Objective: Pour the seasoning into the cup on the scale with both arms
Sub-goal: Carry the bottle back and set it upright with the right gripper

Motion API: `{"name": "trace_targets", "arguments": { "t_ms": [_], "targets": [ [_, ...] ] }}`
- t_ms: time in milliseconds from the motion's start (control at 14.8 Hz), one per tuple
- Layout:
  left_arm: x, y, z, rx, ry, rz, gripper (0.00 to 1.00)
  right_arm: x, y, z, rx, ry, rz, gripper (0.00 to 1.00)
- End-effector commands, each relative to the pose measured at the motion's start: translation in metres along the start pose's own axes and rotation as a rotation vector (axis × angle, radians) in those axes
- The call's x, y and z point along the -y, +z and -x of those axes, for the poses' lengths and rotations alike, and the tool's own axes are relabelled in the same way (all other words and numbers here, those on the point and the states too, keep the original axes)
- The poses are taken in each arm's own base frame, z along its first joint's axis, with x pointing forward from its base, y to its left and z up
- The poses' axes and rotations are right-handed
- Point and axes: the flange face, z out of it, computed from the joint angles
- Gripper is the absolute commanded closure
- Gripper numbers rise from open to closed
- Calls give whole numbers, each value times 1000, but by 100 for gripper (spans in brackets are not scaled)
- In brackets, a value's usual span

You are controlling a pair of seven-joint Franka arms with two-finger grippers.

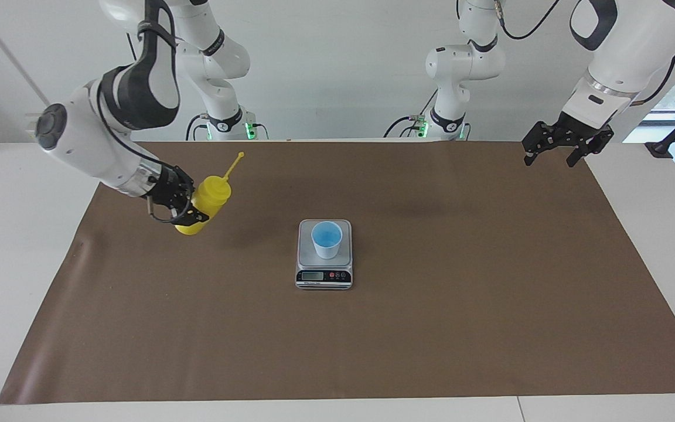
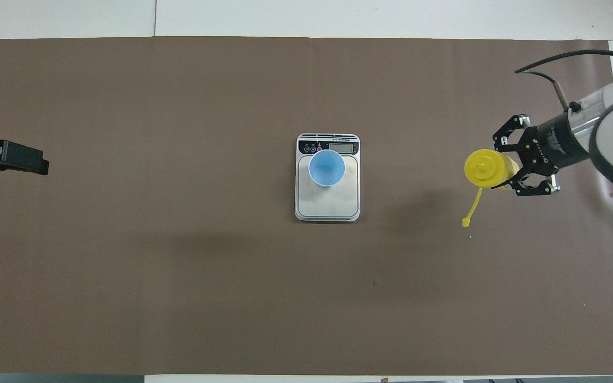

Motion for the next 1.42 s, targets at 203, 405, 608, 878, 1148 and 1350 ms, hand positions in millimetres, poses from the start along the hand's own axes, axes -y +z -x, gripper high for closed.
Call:
{"name": "trace_targets", "arguments": {
  "t_ms": [203, 405, 608, 878, 1148, 1350],
  "targets": [
    [2, -3, 2, 7, 2, 15, 0, -71, 24, -77, 233, 14, -239, 100],
    [2, -3, 2, 7, 2, 15, 0, -77, 51, -118, 390, 77, -285, 100],
    [2, -3, 1, 8, 2, 16, 0, -81, 82, -171, 508, 77, -331, 100],
    [2, -3, 2, 7, 2, 15, 0, -81, 92, -187, 582, 108, -358, 100],
    [2, -3, 2, 7, 2, 14, 0, -77, 94, -186, 598, 119, -379, 100],
    [2, -3, 2, 7, 2, 14, 0, -76, 104, -189, 605, 133, -372, 100]
  ]
}}
